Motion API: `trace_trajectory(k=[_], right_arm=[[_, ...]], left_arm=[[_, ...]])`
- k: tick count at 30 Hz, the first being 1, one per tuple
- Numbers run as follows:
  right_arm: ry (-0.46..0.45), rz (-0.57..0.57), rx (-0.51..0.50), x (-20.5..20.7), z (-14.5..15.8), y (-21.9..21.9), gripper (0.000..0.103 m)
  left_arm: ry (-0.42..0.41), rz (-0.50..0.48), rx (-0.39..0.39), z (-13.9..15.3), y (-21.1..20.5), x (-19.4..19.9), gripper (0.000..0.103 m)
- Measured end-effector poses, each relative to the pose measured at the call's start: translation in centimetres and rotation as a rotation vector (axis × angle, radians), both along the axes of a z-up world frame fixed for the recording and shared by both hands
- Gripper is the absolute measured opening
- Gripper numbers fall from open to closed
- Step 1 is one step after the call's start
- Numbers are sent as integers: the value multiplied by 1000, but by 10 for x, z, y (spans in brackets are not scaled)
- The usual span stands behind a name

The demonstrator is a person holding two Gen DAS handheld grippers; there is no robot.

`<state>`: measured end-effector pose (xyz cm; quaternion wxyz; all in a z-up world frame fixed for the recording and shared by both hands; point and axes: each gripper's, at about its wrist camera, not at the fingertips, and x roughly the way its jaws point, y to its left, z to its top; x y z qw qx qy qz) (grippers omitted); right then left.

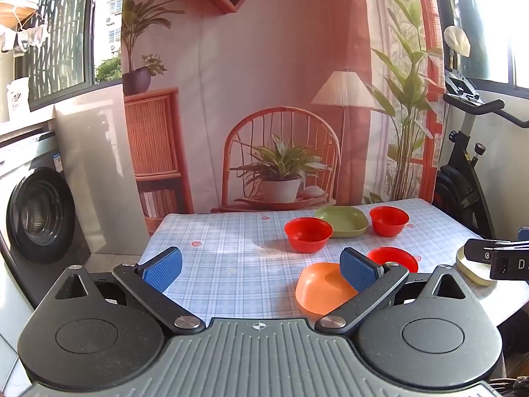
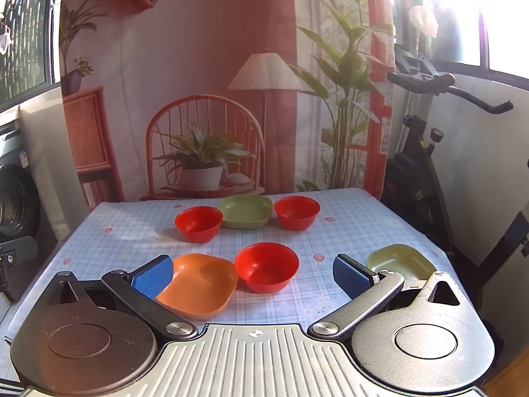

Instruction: Organize plates and bowls

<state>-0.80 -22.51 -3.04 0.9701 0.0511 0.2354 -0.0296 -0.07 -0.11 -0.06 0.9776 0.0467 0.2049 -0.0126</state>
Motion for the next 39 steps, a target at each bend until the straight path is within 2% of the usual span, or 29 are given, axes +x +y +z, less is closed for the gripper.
trace_trajectory(k=[39], right_arm=[[2, 3, -4, -1, 1, 1, 103]], left_arm=[[-3, -1, 2, 1, 2, -2, 102]])
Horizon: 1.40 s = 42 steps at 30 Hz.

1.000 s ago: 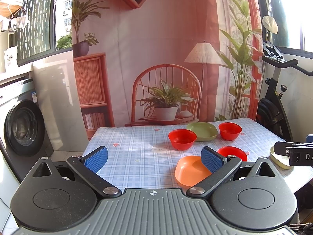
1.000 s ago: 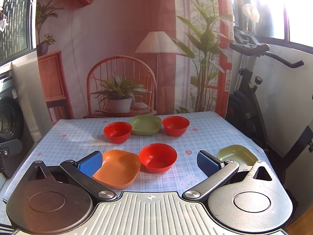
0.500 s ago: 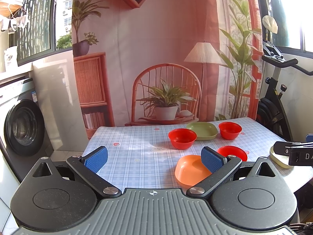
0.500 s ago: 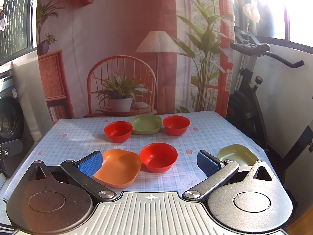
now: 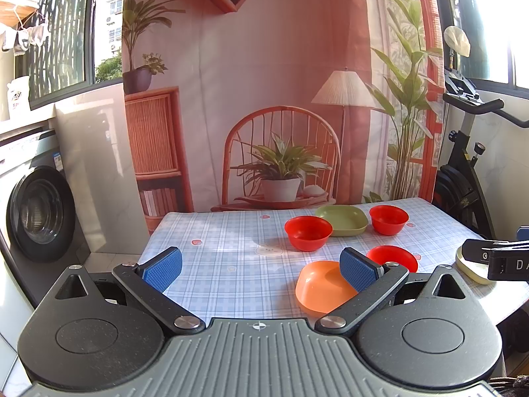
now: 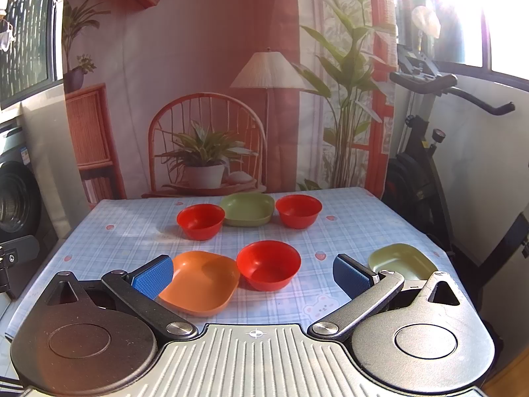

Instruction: Organize plates and bowls

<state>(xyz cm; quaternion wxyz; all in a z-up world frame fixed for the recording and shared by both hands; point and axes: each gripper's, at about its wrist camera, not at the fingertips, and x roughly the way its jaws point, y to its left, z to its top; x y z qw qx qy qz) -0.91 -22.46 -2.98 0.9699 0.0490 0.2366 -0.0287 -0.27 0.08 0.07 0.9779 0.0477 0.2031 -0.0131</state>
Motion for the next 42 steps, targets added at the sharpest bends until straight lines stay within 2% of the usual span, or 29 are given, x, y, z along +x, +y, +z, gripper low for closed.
trace_trajectory(k=[36, 42], right_arm=[[1, 6, 2, 2, -2, 4, 103], [-85, 38, 12, 13, 5, -8, 103]], left_arm=[[18, 17, -4, -2, -1, 1, 102], [32, -7, 12, 0, 0, 12, 102]])
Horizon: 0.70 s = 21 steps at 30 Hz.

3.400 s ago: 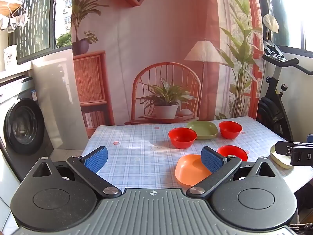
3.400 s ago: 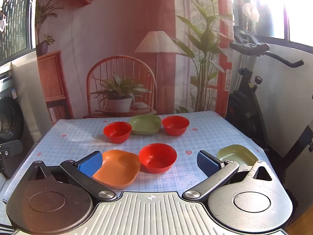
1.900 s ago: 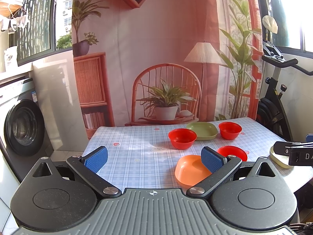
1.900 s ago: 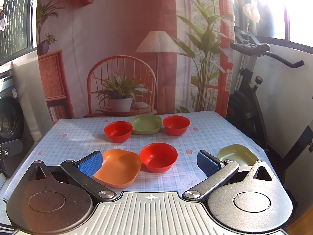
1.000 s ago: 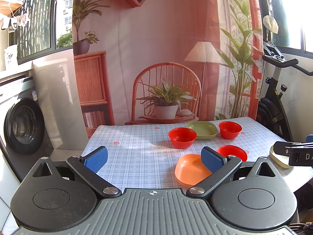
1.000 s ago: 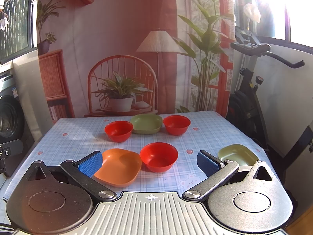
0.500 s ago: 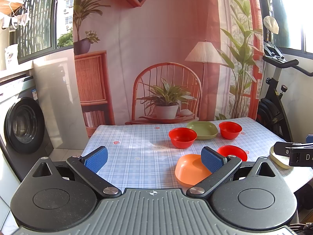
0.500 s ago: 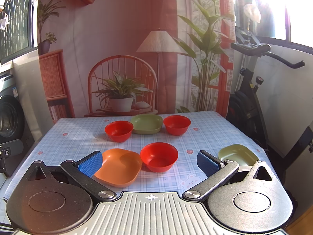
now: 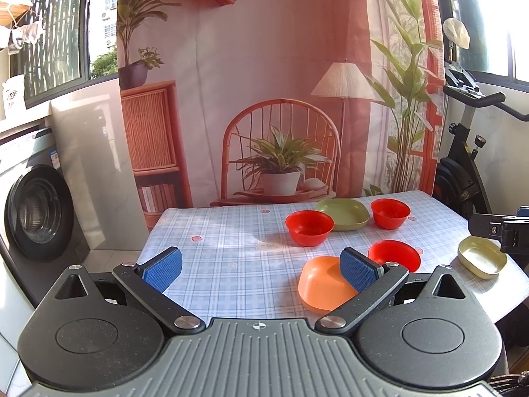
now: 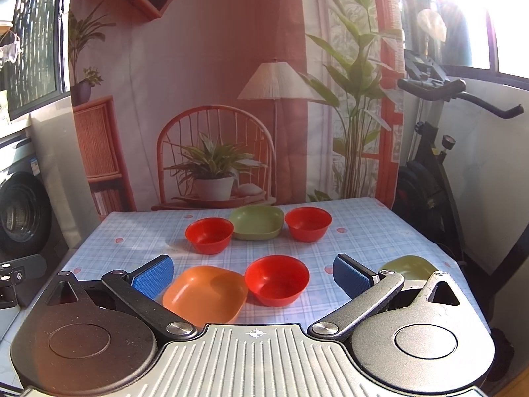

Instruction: Organize plates and bowls

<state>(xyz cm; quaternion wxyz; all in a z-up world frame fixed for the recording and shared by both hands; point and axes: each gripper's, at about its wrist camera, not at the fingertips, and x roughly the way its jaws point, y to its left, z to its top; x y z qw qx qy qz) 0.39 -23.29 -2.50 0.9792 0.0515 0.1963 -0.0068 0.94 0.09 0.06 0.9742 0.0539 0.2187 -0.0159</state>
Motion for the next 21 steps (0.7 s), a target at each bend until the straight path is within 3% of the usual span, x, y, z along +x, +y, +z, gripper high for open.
trace_trajectory(k=[7, 11, 19, 21], right_arm=[[-118, 48, 79, 37, 20, -19, 103], [-215, 32, 59, 63, 19, -26, 103], [-102, 3, 87, 137, -12, -43, 103], [-58, 4, 105, 154, -23, -45, 103]], left_arm=[[16, -16, -64, 10, 13, 38, 102], [16, -14, -79, 15, 18, 69, 102], [71, 0, -14, -4, 13, 133, 101], [90, -5, -21, -10, 14, 146, 97]])
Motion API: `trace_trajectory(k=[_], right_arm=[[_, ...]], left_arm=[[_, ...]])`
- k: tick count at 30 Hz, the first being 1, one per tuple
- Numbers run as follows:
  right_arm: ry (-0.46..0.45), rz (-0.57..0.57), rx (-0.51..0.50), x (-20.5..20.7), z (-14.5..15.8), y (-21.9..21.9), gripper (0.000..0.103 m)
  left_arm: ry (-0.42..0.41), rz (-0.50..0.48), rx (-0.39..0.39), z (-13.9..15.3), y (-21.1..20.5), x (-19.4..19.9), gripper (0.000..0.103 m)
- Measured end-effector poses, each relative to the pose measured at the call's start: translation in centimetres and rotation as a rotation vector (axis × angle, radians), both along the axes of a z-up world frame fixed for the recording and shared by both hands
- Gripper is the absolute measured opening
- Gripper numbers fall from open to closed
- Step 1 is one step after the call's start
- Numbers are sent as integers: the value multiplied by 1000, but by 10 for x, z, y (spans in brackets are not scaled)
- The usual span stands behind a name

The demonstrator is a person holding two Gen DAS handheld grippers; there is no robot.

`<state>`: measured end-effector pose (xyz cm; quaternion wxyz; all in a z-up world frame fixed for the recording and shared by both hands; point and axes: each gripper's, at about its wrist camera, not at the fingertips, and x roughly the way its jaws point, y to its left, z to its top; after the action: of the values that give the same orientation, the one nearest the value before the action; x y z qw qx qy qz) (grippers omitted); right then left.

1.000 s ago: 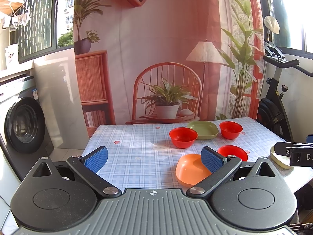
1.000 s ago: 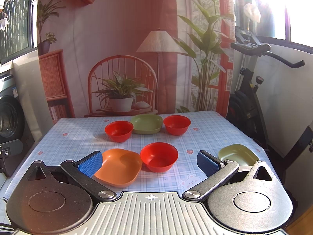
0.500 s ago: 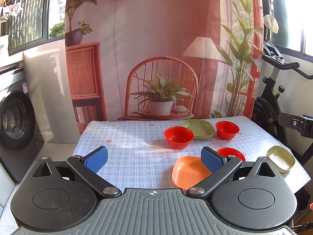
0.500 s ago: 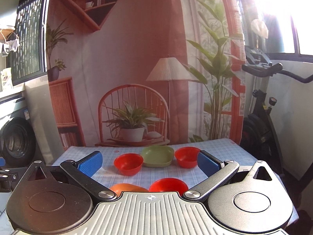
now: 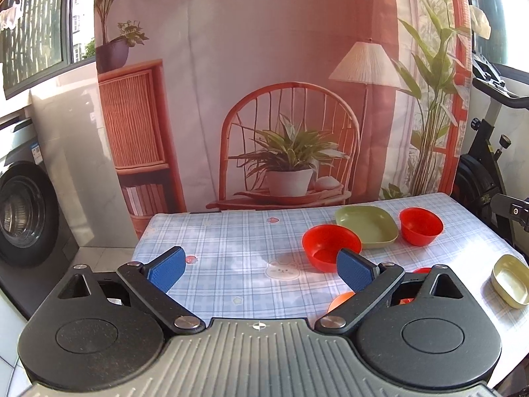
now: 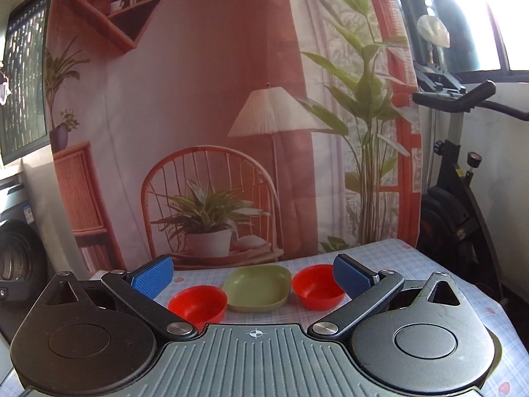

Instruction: Organize plates and bowls

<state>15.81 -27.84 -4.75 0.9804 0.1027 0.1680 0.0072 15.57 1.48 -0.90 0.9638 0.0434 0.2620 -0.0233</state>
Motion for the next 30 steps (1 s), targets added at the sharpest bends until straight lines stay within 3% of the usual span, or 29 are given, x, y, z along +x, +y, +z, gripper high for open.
trace_trajectory(k=[7, 11, 15, 22, 30], right_arm=[[117, 19, 46, 36, -30, -13, 103], [163, -20, 37, 44, -47, -17, 99], [218, 12, 52, 53, -62, -24, 92], [244, 43, 34, 69, -69, -21, 87], [289, 148, 7, 108, -72, 7, 71]], left_arm=[[34, 0, -21, -19, -6, 33, 96], [63, -28, -8, -31, -15, 50, 95], [84, -57, -34, -37, -14, 67, 93], [90, -84, -48, -39, -9, 94, 92], [120, -71, -52, -49, -7, 130, 88]])
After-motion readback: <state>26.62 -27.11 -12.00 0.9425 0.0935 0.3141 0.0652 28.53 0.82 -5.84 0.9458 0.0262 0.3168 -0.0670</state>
